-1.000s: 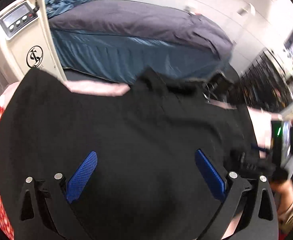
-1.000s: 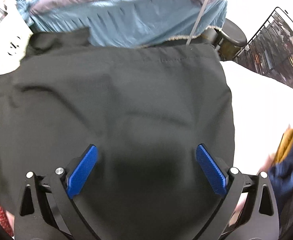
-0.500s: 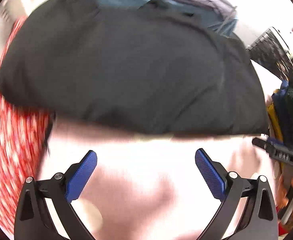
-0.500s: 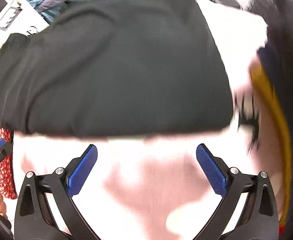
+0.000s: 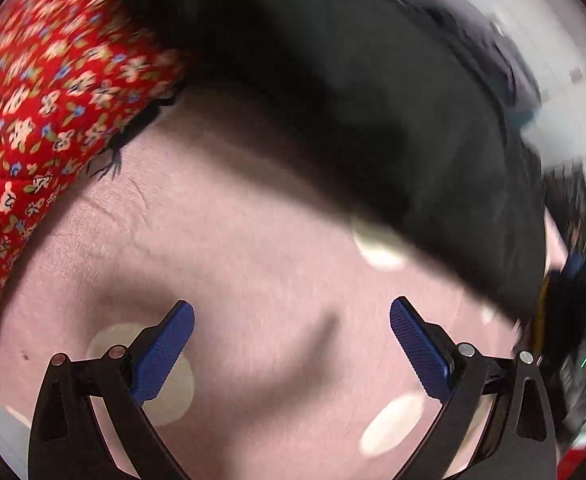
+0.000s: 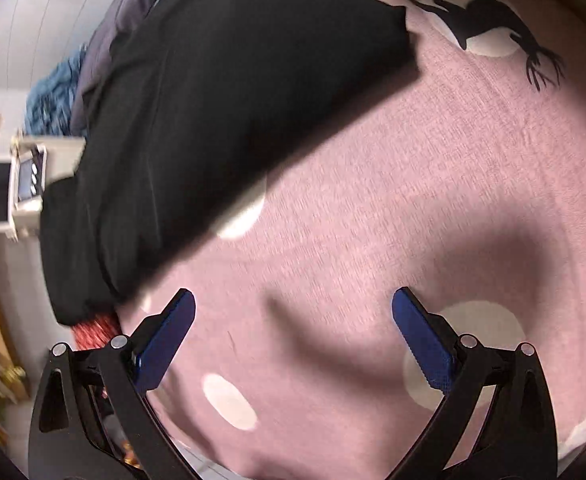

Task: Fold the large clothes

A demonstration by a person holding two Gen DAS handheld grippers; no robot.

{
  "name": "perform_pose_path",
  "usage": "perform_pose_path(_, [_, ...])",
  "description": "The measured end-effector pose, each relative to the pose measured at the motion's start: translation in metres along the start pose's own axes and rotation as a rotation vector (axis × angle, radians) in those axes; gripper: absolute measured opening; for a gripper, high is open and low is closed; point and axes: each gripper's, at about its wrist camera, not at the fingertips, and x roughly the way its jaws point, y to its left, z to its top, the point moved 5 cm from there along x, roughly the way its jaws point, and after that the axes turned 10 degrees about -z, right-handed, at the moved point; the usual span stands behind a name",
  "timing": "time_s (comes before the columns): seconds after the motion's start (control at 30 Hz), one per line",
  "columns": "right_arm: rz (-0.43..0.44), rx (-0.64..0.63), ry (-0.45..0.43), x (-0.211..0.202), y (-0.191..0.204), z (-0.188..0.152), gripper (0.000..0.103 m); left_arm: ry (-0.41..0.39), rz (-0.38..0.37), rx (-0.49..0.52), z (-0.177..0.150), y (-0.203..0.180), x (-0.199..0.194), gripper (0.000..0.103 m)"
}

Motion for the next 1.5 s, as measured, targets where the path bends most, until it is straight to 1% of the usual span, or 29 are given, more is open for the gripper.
perform_pose_path(0.1, [0.047, 0.044, -0.011, 0.004, 0.002, 0.008, 0.097, -0.053, -0.060, -0.108, 0.020, 0.010, 0.000, 0.096])
perform_pose_path(0.17, [0.071, 0.075, -0.035, 0.005, 0.003, 0.015, 0.097, -0.079, -0.069, -0.155, 0.035, 0.017, 0.005, 0.096])
perform_pose_path(0.23, [0.095, 0.095, -0.057, 0.006, 0.008, 0.023, 0.097, -0.100, -0.085, -0.180, 0.049, 0.017, 0.009, 0.096])
perform_pose_path(0.33, [0.129, 0.093, -0.073, 0.008, 0.021, 0.038, 0.097, -0.115, -0.100, -0.173, 0.069, 0.011, 0.016, 0.096])
perform_pose_path(0.4, [0.139, 0.082, -0.085, 0.012, 0.034, 0.050, 0.097, -0.112, -0.084, -0.127, 0.084, 0.001, 0.025, 0.096])
perform_pose_path(0.47, [0.131, 0.076, -0.109, 0.015, 0.040, 0.053, 0.097, -0.122, -0.073, -0.087, 0.093, -0.008, 0.029, 0.096])
perform_pose_path(0.5, [0.125, 0.071, -0.123, 0.015, 0.045, 0.058, 0.097, -0.130, -0.072, -0.071, 0.098, -0.015, 0.031, 0.094])
perform_pose_path(0.53, [0.121, 0.062, -0.140, 0.015, 0.050, 0.064, 0.097, -0.138, -0.078, -0.054, 0.101, -0.020, 0.031, 0.088])
perform_pose_path(0.6, [0.120, 0.051, -0.176, 0.016, 0.057, 0.079, 0.097, -0.138, -0.105, -0.047, 0.103, -0.028, 0.029, 0.082])
perform_pose_path(0.67, [0.125, 0.093, -0.189, 0.018, 0.054, 0.090, 0.097, -0.153, -0.145, -0.066, 0.097, -0.028, 0.022, 0.082])
perform_pose_path(0.77, [0.133, 0.147, -0.195, 0.019, 0.052, 0.099, 0.098, -0.156, -0.190, -0.101, 0.077, -0.021, 0.007, 0.083])
perform_pose_path(0.83, [0.119, 0.135, -0.197, 0.019, 0.055, 0.099, 0.098, -0.148, -0.190, -0.094, 0.067, -0.014, -0.004, 0.085])
perform_pose_path(0.87, [0.109, 0.114, -0.200, 0.018, 0.056, 0.098, 0.098, -0.160, -0.183, -0.096, 0.067, -0.010, -0.009, 0.086])
perform_pose_path(0.93, [0.095, 0.085, -0.204, 0.019, 0.060, 0.098, 0.098, -0.234, -0.175, -0.128, 0.081, 0.000, -0.018, 0.093])
perform_pose_path(0.97, [0.085, 0.075, -0.207, 0.019, 0.061, 0.098, 0.098, -0.256, -0.179, -0.147, 0.091, 0.004, -0.017, 0.094])
perform_pose_path(1.0, [0.075, 0.074, -0.209, 0.019, 0.064, 0.098, 0.098, -0.261, -0.175, -0.158, 0.092, 0.009, -0.014, 0.094])
perform_pose_path(1.03, [0.058, 0.077, -0.211, 0.019, 0.065, 0.098, 0.098, -0.265, -0.170, -0.169, 0.100, 0.006, -0.005, 0.094])
perform_pose_path(1.1, [0.035, 0.086, -0.211, 0.019, 0.067, 0.098, 0.098, -0.290, -0.179, -0.183, 0.127, -0.001, 0.007, 0.094])
perform_pose_path(1.13, [0.028, 0.087, -0.208, 0.019, 0.068, 0.099, 0.098, -0.310, -0.169, -0.181, 0.141, -0.008, 0.014, 0.095])
perform_pose_path(1.17, [0.022, 0.083, -0.203, 0.018, 0.070, 0.101, 0.097, -0.321, -0.143, -0.184, 0.151, -0.014, 0.019, 0.095])
perform_pose_path(1.23, [0.017, 0.084, -0.197, 0.018, 0.072, 0.103, 0.092, -0.331, -0.106, -0.199, 0.167, -0.021, 0.032, 0.096])
perform_pose_path(1.27, [0.012, 0.087, -0.191, 0.018, 0.072, 0.106, 0.091, -0.324, -0.094, -0.206, 0.172, -0.023, 0.039, 0.096])
perform_pose_path(1.3, [0.004, 0.086, -0.186, 0.018, 0.072, 0.107, 0.088, -0.313, -0.084, -0.205, 0.176, -0.026, 0.046, 0.096])
perform_pose_path(1.33, [-0.015, 0.086, -0.178, 0.018, 0.072, 0.109, 0.084, -0.305, -0.071, -0.195, 0.178, -0.029, 0.050, 0.096])
perform_pose_path(1.37, [-0.028, 0.088, -0.175, 0.018, 0.073, 0.110, 0.082, -0.299, -0.058, -0.177, 0.179, -0.031, 0.054, 0.095])
perform_pose_path(1.4, [-0.039, 0.090, -0.171, 0.019, 0.075, 0.112, 0.077, -0.291, -0.049, -0.158, 0.179, -0.033, 0.056, 0.094])
perform_pose_path(1.43, [-0.056, 0.085, -0.169, 0.019, 0.075, 0.112, 0.068, -0.284, -0.044, -0.144, 0.178, -0.033, 0.056, 0.091])
perform_pose_path(1.47, [-0.092, 0.066, -0.164, 0.019, 0.077, 0.113, 0.065, -0.276, -0.044, -0.135, 0.176, -0.033, 0.055, 0.087])
perform_pose_path(1.5, [-0.112, 0.044, -0.162, 0.020, 0.081, 0.114, 0.055, -0.269, -0.049, -0.133, 0.175, -0.032, 0.053, 0.076])
